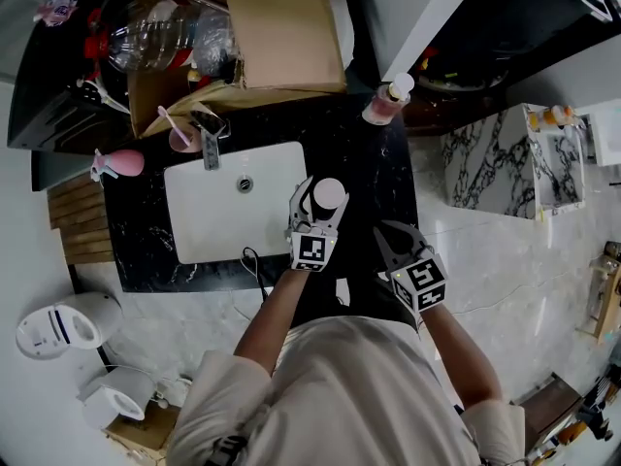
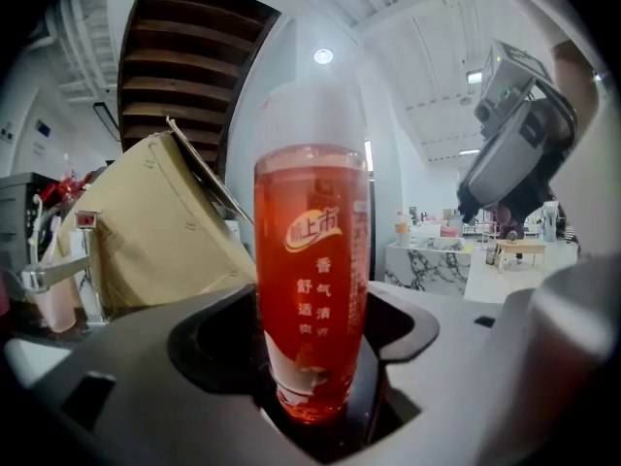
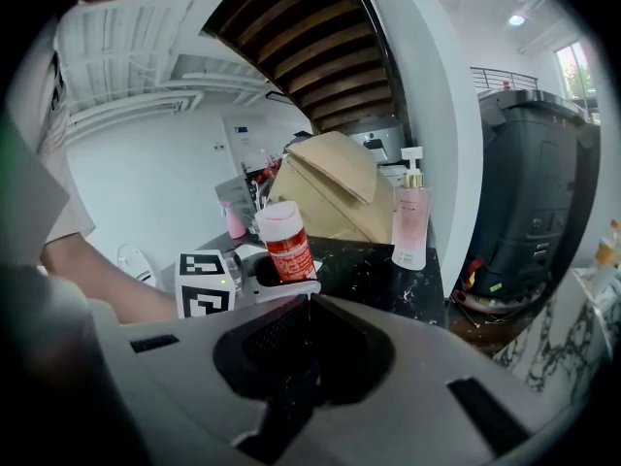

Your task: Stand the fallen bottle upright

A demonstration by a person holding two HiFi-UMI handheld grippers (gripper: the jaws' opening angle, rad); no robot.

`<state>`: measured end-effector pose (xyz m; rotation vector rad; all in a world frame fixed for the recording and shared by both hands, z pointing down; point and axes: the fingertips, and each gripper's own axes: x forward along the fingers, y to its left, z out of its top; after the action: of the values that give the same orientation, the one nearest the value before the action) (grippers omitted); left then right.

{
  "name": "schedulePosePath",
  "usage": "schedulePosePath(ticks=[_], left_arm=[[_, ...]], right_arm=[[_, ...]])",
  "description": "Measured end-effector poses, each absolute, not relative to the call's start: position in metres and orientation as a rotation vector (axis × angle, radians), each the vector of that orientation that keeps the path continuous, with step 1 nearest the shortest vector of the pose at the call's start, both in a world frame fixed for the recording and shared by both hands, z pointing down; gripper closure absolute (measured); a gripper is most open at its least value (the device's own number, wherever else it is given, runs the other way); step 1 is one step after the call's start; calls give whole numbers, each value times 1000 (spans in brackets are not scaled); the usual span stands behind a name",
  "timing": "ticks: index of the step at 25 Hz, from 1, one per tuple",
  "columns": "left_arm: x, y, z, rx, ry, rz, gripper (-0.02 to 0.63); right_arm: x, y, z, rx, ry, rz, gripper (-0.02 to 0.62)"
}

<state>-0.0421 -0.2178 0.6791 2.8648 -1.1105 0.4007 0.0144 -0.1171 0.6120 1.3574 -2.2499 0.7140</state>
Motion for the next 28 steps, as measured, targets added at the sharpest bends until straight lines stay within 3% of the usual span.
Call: schedulePosePath(ticks=[28], left_arm=[[-114,-163,576,2872,-920,421,282]], right_arm=[[-11,-115,535,1498,-2320,573,563]])
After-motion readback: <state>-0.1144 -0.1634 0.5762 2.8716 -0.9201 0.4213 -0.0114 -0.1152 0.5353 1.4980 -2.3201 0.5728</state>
